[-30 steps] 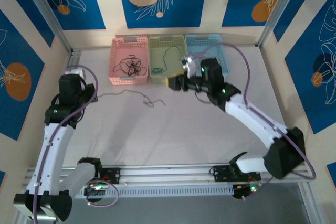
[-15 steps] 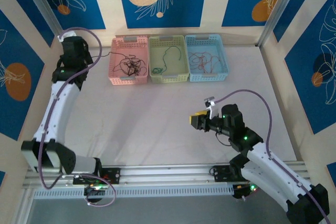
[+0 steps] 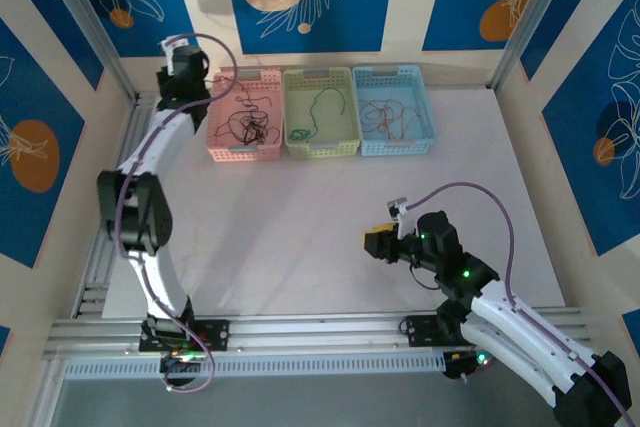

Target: Untangle the cables

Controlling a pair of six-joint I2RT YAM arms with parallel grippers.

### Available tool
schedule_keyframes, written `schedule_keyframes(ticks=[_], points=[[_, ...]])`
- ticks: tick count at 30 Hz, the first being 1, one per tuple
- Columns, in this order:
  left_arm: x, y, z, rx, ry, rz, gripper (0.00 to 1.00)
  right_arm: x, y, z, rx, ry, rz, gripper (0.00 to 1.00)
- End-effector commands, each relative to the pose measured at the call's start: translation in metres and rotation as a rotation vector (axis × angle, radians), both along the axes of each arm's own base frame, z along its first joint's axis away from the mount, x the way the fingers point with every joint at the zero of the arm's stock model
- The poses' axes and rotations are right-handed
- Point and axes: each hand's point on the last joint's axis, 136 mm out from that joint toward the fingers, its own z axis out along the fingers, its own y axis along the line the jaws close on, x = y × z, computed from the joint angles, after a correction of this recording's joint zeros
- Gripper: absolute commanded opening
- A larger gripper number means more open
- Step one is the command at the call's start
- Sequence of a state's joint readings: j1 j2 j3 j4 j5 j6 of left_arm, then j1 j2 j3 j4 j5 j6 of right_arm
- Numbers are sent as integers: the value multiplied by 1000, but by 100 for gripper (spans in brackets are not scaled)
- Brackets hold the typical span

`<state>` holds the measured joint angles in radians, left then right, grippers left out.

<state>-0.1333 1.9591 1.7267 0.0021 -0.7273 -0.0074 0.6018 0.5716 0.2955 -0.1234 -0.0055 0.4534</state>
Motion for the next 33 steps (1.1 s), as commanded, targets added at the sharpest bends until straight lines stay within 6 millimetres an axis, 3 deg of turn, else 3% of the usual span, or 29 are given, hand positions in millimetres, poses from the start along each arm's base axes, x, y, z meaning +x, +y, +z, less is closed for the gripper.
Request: schedule_keyframes(ticks=[1, 4, 7, 14, 17, 24, 27, 29, 30, 32, 33], points=[[40, -32, 10, 90, -42, -37, 0, 1, -3, -3, -11, -20, -23, 40], [66, -59, -28, 77, 50, -105, 0, 1, -3, -3, -20, -28, -26, 38], [80, -78, -75, 48, 159, -170, 0, 1, -2, -3, -26, -34, -22, 38], [92, -112, -185, 9, 425, -298, 0, -1, 1, -4, -37, -48, -10, 37], [92, -124, -214, -28, 515, -352, 0, -1, 1, -4, -46, -54, -13, 37], [81, -133, -243, -83, 621, -425, 0, -4, 4, -4, -60, -75, -4, 37], [75, -135, -245, -90, 649, -443, 0, -4, 4, -4, -68, -81, -1, 37], [75, -133, -234, -84, 637, -435, 0, -5, 5, -4, -71, -85, 2, 37], [74, -132, -226, -90, 628, -432, 5, -5, 5, -4, -74, -88, 0, 37], [73, -136, -201, -109, 591, -442, 32, -6, 5, -4, -77, -91, 1, 37], [73, -136, -189, -108, 573, -443, 40, -6, 5, -4, -76, -93, 1, 37]])
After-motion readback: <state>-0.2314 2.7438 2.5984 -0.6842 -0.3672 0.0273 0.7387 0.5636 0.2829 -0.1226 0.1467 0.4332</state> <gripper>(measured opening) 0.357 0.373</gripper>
